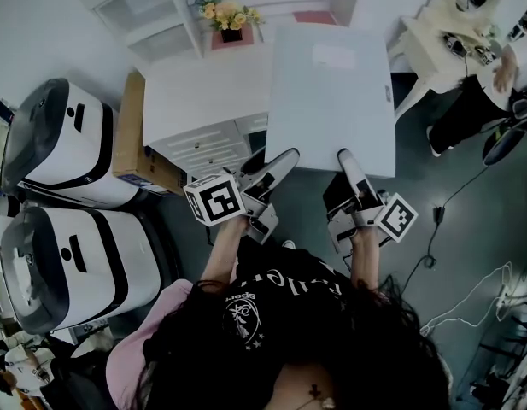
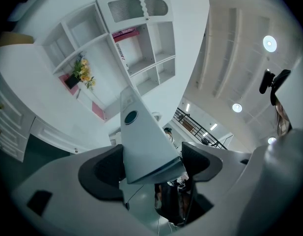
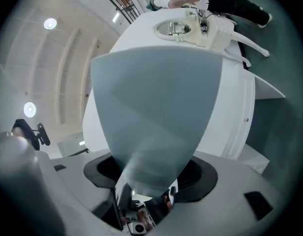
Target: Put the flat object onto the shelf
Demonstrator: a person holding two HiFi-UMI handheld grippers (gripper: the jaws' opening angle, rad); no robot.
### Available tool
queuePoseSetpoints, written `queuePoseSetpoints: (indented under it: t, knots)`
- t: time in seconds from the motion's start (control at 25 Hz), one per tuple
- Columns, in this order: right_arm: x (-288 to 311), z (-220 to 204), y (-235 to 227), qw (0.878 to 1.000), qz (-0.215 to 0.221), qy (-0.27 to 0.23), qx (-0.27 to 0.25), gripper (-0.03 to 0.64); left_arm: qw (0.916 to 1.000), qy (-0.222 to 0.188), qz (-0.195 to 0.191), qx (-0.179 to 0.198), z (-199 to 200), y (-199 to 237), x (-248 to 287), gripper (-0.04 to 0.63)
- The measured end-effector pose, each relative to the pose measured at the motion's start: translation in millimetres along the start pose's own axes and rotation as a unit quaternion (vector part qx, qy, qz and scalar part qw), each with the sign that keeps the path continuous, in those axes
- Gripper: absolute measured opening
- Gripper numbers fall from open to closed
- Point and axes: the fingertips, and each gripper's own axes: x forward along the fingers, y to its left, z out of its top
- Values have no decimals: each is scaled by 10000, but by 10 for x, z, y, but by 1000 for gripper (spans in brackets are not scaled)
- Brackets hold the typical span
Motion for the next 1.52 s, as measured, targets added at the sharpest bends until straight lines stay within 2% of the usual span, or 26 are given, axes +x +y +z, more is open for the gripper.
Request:
queuePoseSetpoints:
  t: [0.32, 0.64, 1.12, 1.52]
  knots:
    - [29, 51, -99, 9999, 37, 125, 41, 302, 9999, -78, 66, 10, -26, 85, 72, 373]
    - [245, 250, -308, 10000, -2, -15, 95, 302, 10000, 18, 10, 34, 138, 283, 359, 373]
    - [1196, 894, -669, 9994, -78, -326, 6, 302, 9994, 224, -260, 58, 941, 814, 1225, 373]
    - [2081, 1429, -826, 9983, -89, -542, -205, 302, 9972, 290, -674, 116, 1717, 1199, 1919, 373]
